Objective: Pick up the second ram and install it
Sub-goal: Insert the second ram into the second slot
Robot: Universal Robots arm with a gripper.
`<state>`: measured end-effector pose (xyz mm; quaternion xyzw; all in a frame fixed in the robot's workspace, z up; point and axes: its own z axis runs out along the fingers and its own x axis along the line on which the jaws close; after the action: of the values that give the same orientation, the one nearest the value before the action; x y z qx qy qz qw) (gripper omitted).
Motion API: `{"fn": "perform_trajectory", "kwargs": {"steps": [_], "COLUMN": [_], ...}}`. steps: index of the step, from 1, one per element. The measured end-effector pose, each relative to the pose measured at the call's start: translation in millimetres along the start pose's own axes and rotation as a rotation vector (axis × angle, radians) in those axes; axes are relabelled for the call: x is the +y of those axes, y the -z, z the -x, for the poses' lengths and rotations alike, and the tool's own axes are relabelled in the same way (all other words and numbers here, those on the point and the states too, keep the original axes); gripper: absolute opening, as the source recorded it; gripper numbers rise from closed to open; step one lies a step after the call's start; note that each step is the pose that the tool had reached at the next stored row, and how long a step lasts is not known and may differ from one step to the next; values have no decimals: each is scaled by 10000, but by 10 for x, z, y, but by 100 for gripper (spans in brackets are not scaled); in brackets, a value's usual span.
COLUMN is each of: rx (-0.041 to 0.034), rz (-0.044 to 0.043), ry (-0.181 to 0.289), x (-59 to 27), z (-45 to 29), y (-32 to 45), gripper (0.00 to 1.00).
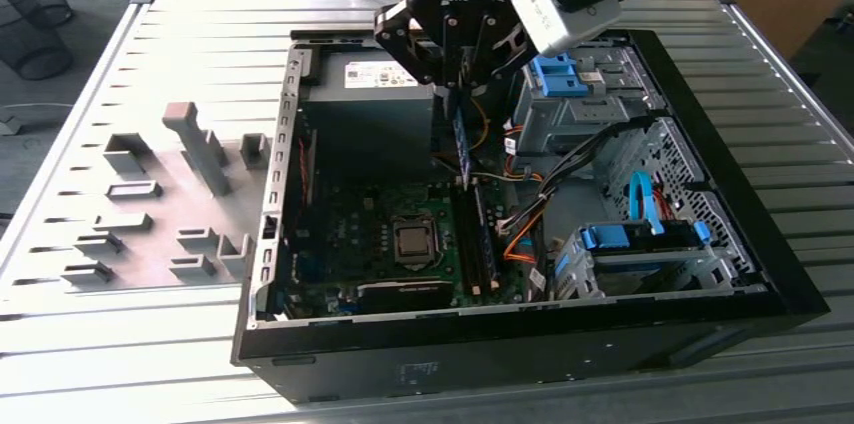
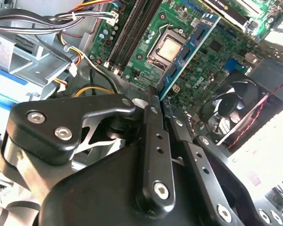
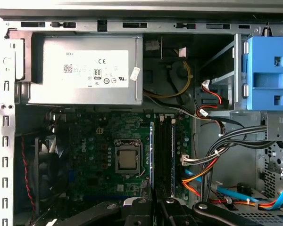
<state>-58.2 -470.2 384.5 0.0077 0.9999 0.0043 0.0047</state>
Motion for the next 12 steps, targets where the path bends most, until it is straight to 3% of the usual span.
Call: {"fn": "perform_trajectory", "kwargs": {"steps": [12], "rx": [-1], "rz": [0], "ry": [3], "x": [0], "z": [12], "y": [-5], "gripper": [14]}}
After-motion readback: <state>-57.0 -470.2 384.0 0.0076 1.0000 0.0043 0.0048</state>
